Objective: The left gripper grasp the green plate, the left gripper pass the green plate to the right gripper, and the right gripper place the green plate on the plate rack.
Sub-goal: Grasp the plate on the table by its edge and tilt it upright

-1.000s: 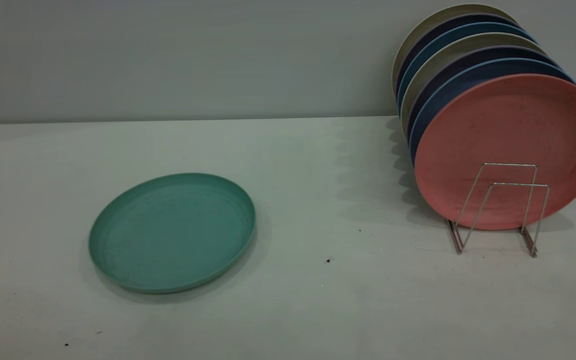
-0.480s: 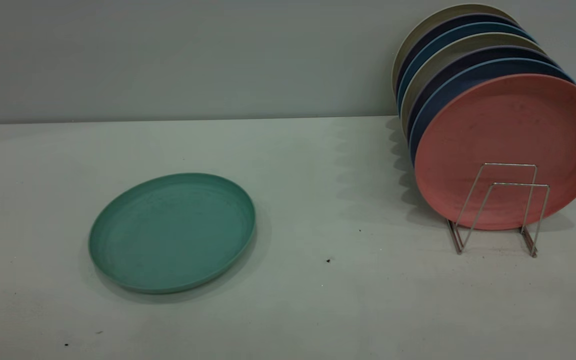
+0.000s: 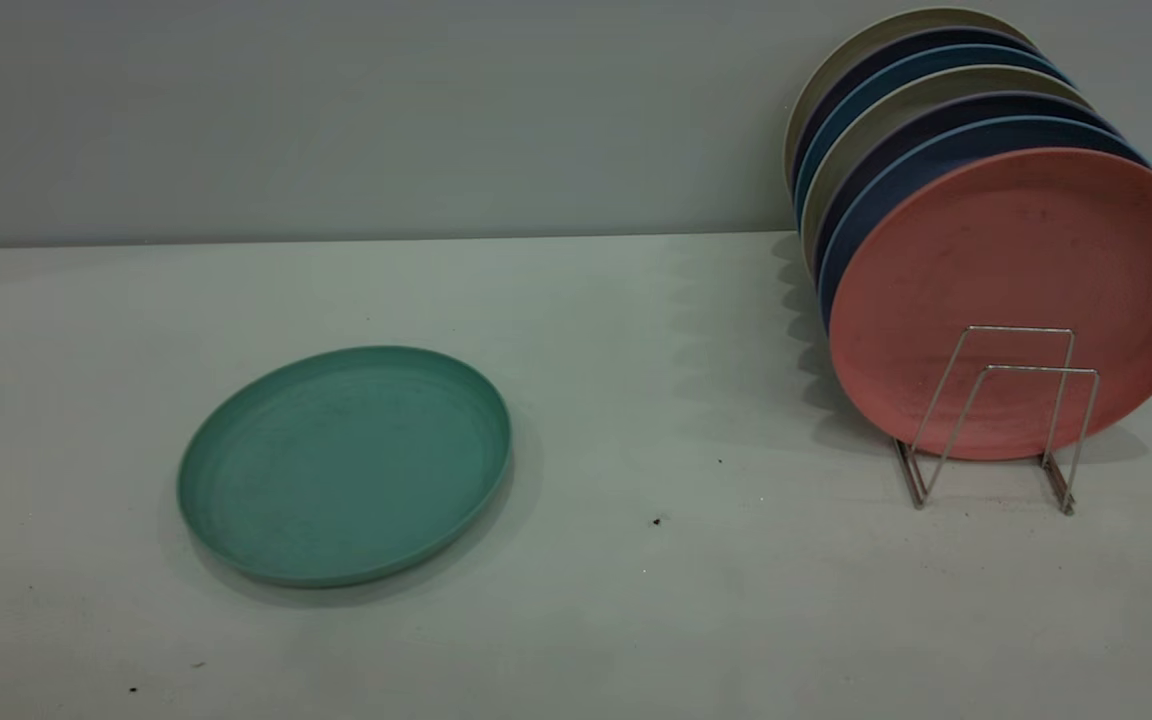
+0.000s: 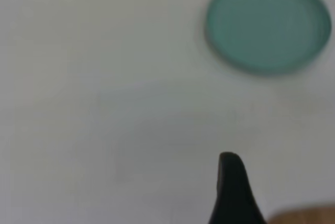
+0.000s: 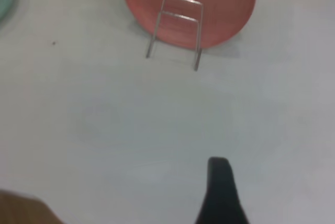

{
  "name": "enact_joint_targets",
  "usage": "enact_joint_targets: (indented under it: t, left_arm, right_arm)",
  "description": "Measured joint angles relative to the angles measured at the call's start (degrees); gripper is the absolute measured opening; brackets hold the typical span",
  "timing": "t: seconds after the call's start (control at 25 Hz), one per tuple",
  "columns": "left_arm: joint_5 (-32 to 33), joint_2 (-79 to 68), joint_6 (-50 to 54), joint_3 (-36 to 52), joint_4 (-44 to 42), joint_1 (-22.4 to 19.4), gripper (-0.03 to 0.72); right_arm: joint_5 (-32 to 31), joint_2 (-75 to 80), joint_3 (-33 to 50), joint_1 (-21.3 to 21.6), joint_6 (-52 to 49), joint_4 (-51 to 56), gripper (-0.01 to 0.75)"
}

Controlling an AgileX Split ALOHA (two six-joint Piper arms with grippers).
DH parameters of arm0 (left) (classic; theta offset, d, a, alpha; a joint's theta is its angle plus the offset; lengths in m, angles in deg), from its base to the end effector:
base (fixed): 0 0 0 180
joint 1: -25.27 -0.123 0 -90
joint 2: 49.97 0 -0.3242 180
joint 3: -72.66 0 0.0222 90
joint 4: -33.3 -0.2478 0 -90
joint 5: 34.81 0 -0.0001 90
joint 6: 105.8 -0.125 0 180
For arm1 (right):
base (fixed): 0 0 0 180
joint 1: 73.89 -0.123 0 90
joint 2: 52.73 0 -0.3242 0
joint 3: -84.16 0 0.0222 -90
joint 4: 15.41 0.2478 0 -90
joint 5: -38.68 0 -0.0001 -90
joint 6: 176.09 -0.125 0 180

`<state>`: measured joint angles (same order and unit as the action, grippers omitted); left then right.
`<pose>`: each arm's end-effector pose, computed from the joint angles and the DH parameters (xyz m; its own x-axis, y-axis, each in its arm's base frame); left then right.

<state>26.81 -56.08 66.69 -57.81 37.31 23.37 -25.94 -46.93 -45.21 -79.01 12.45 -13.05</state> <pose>-0.0191 -0.0083 0.2586 -0.4526 0.0825 -0.8879 0.0661 0.9961 0.0588 -0.0217 0.0027 0.2468 -0.4932 -0.1756 -0.8520 -0.1872 0.9779 -0.0932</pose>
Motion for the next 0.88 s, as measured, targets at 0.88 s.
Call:
enact_joint_targets:
  t: [0.88]
  left_arm:
    - [-34.2, -69.2, -18.2, -7.0, 32.8, 0.0, 0.446]
  right_arm:
    - [31.0, 19.8, -0.7, 0.0, -2.2, 0.9, 0.553]
